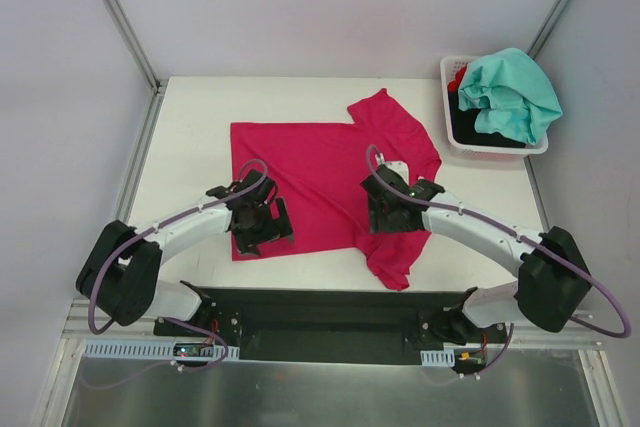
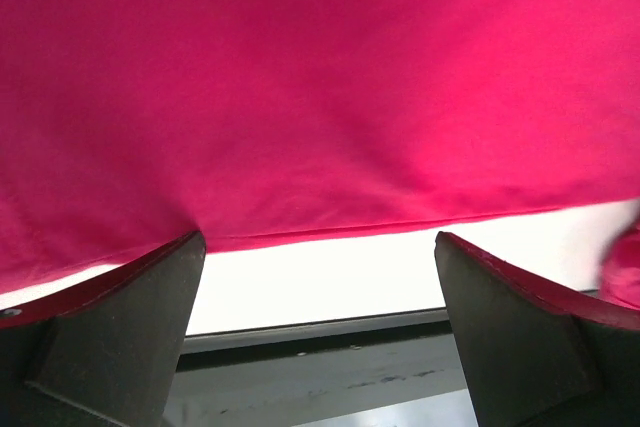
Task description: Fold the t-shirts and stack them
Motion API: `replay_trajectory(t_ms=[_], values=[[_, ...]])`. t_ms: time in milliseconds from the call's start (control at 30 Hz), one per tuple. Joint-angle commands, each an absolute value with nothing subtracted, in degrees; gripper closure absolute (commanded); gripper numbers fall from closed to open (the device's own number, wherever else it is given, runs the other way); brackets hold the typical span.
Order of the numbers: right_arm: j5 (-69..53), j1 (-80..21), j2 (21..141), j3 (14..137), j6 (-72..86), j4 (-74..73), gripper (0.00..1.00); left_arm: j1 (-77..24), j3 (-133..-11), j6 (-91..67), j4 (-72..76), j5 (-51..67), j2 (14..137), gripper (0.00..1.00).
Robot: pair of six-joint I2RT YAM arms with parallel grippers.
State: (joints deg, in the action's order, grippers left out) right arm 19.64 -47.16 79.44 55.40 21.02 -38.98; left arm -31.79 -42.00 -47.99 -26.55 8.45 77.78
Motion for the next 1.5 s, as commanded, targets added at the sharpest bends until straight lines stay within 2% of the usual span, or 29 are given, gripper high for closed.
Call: replay_trajectory(t_ms=[0, 267, 600, 733, 1167, 1467], values=[[17.93, -43.60, 77.87, 53.70, 19.34, -38.76, 0.38, -30.85, -38.59, -50.27, -31.90, 5.27, 77.34, 0.01], [18.36, -43.33, 79.54, 52.39, 21.36, -40.25, 0.29, -28.22, -33.23, -50.63, -33.57, 3.34, 73.83, 0.01], [14.59, -43.68, 87.45, 44.83, 26.37, -36.74, 0.29, -17.23, -29.88, -45.35, -34.37, 3.34, 70.67, 0.01], [17.12, -46.05, 88.24, 42.72, 28.03, -38.40, 0.29, -15.21, -30.50, -45.53, -35.24, 3.60, 69.96, 0.01], [25.39, -56.51, 79.81, 43.50, 35.16, -50.78, 0.31, -7.48, -35.77, -42.01, -37.70, 3.25, 67.06, 0.01], [27.95, -57.39, 73.31, 43.41, 35.07, -55.63, 0.31, -5.36, -39.81, -39.46, -39.55, 6.23, 64.35, 0.01]])
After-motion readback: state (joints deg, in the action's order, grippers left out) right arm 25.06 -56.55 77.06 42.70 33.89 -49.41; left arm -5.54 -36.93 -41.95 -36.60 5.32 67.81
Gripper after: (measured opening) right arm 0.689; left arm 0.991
